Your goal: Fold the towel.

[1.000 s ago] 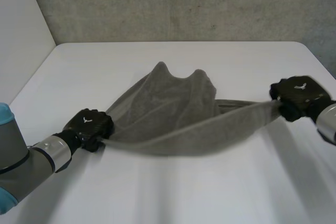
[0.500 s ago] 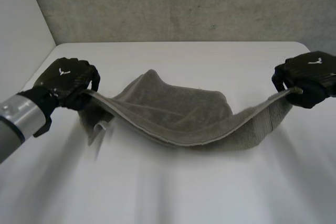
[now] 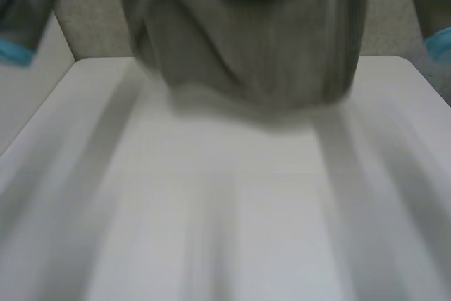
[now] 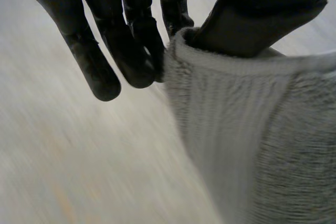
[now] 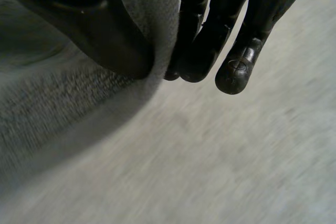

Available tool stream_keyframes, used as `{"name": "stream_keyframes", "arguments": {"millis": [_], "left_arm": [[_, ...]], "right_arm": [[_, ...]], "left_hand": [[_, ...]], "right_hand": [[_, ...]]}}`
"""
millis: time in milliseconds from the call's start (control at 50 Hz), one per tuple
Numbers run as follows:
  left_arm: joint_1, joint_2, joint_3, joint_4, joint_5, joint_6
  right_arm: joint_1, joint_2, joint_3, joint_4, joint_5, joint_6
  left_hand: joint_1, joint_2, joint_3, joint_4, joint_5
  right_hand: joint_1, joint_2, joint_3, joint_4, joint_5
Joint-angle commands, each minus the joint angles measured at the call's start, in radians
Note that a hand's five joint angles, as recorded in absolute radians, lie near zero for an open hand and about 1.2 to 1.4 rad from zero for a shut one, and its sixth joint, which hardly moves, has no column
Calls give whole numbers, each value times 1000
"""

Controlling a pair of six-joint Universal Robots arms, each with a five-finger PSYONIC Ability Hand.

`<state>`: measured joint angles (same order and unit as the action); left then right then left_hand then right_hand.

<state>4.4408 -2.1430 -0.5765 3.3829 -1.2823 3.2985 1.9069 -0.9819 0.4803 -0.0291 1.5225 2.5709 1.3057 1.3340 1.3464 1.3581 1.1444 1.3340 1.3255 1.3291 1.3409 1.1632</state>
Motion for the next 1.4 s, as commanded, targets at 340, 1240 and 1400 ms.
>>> {"name": "stream_keyframes", "arguments": {"millis": [340, 1240, 1400], "left_arm": [[75, -14, -717, 165, 187, -50], [164, -54, -1063, 266, 68, 280], [158, 115, -1134, 253, 81, 285]], "right_arm": [[-42, -96, 718, -54, -188, 21], [-287, -290, 1180, -209, -228, 123], [-284, -374, 1169, -175, -223, 130]], "left_hand": [[91, 62, 50, 38, 77], [-272, -300, -313, -324, -285], [91, 62, 50, 38, 77]], "right_hand": [[62, 71, 67, 55, 59], [62, 71, 67, 55, 59], [62, 71, 67, 55, 59]]}}
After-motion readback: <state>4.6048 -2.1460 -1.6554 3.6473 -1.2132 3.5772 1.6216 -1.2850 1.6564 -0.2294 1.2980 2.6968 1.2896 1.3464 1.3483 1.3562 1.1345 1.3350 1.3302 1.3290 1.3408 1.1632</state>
